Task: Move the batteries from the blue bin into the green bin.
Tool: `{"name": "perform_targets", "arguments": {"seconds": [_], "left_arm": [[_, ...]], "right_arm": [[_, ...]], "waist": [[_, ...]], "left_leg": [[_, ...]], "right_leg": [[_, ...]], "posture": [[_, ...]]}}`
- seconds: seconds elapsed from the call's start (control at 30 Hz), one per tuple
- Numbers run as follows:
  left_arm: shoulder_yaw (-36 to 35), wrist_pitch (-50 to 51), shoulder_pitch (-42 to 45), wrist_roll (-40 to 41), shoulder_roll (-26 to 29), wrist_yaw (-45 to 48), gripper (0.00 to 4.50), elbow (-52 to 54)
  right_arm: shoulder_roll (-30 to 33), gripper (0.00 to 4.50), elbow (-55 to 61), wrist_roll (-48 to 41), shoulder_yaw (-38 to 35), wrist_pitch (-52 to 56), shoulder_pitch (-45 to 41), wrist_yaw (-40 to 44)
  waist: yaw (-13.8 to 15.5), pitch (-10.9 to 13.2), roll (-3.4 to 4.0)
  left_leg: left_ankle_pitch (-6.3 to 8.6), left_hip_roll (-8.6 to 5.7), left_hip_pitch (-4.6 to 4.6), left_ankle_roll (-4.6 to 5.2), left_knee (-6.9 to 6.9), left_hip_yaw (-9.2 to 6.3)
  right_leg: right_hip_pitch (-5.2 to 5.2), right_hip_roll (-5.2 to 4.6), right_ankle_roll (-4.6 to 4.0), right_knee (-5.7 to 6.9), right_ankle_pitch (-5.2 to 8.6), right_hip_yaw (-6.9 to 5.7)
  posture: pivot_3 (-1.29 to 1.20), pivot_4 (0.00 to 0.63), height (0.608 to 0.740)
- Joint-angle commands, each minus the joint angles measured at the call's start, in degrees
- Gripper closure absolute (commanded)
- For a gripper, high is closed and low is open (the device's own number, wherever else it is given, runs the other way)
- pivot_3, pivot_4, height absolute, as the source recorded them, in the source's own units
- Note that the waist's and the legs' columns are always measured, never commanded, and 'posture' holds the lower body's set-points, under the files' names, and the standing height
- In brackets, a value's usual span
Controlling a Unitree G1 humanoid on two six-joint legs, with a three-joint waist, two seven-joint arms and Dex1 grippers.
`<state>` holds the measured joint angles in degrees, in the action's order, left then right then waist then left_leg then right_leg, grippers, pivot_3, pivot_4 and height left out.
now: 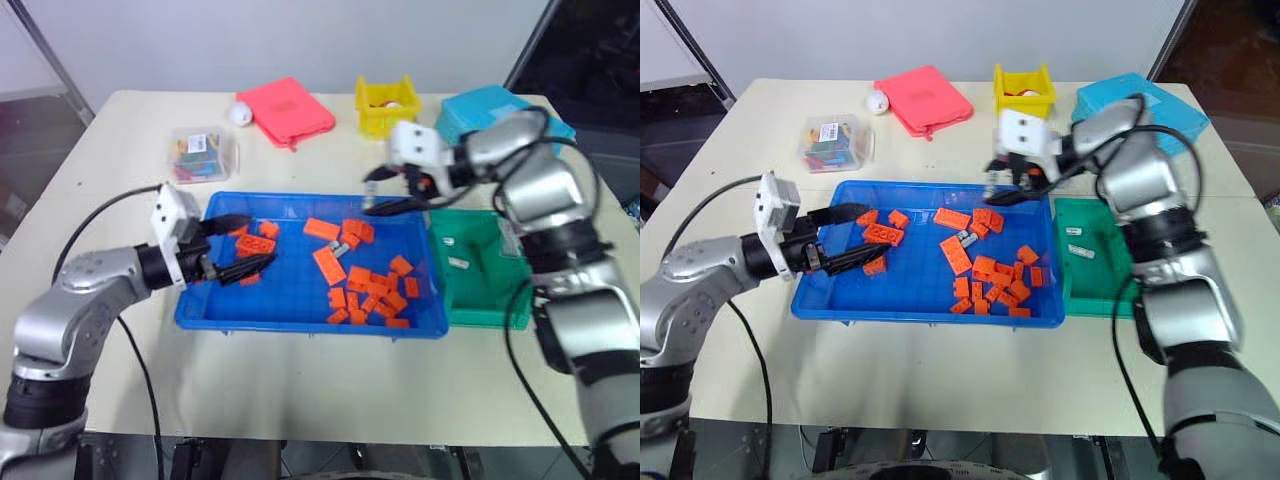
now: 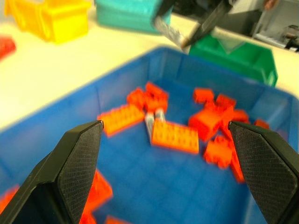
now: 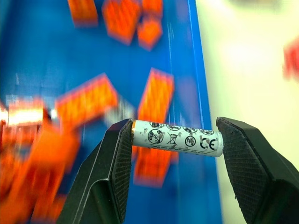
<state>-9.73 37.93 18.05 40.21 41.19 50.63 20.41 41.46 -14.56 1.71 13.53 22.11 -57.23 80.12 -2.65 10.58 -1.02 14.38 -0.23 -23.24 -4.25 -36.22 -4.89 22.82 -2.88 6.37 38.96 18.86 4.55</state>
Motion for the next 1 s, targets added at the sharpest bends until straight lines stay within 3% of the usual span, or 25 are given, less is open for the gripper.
{"name": "perform_targets", "arguments": {"seconds": [0.03, 0.23, 0.6, 0.67, 0.77, 1.0], "left_arm": [[1.6, 0.2, 2.1, 0.8, 0.3, 1.7, 0.00, 0.2], [3.7, -0.8, 4.3, -0.5, 0.4, 4.0, 0.00, -3.1], [5.3, -1.3, 6.3, -1.9, 0.0, 6.9, 0.00, -6.1], [5.3, -1.3, 6.4, -2.0, 0.0, 7.2, 0.00, -6.3], [5.2, -1.4, 6.6, -2.1, 0.1, 7.4, 0.00, -6.5], [4.8, -1.3, 5.9, -2.3, 0.4, 7.1, 0.00, -6.1]], "right_arm": [[6.3, 2.28, 7.5, -2.4, -4.1, 3.3, 3.9, 1.0], [16.4, 2.28, 9.6, -4.4, -9.2, 6.3, 13.2, 0.7], [22.2, 2.28, 8.4, -5.7, -11.3, 4.5, 20.3, -1.4], [22.3, 1.21, 7.9, -5.8, -11.2, 4.5, 20.5, -1.7], [22.8, 0.03, 7.5, -5.5, -10.9, 3.5, 20.6, -1.8], [21.0, 0.03, 6.6, -4.2, -9.5, 1.9, 15.4, -3.8]], "waist": [[0.0, 0.0, 0.05], [0.2, 0.1, 0.07], [0.2, 0.2, 0.16], [0.1, 0.2, 0.19], [0.1, 0.2, 0.23], [0.1, 0.3, 0.32]], "left_leg": [[0.00, -0.02, -0.03, 0.01, -0.01, 0.04], [0.00, -0.02, -0.06, 0.02, -0.05, 0.11], [0.00, 0.03, -0.06, 0.02, -0.35, 0.15], [0.00, 0.03, -0.08, 0.02, -0.41, 0.15], [0.01, 0.04, -0.09, 0.04, -0.56, 0.14], [0.02, 0.04, -0.09, 0.06, -0.82, 0.12]], "right_leg": [[0.04, 0.00, 0.00, -0.02, 0.00, 0.00], [0.01, 0.08, 0.00, -0.05, 0.00, -0.03], [-0.11, 0.17, 0.00, 0.02, 0.00, -0.03], [-0.11, 0.15, 0.00, 0.02, 0.00, -0.03], [-0.14, 0.18, 0.00, 0.07, 0.00, -0.03], [-0.27, 0.17, 0.07, 0.09, -0.04, -0.06]], "posture": [[0.00, 0.150, 0.740], [0.00, 0.150, 0.740], [0.00, 0.150, 0.740], [0.00, 0.150, 0.740], [0.00, 0.150, 0.740], [0.00, 0.150, 0.740]]}}
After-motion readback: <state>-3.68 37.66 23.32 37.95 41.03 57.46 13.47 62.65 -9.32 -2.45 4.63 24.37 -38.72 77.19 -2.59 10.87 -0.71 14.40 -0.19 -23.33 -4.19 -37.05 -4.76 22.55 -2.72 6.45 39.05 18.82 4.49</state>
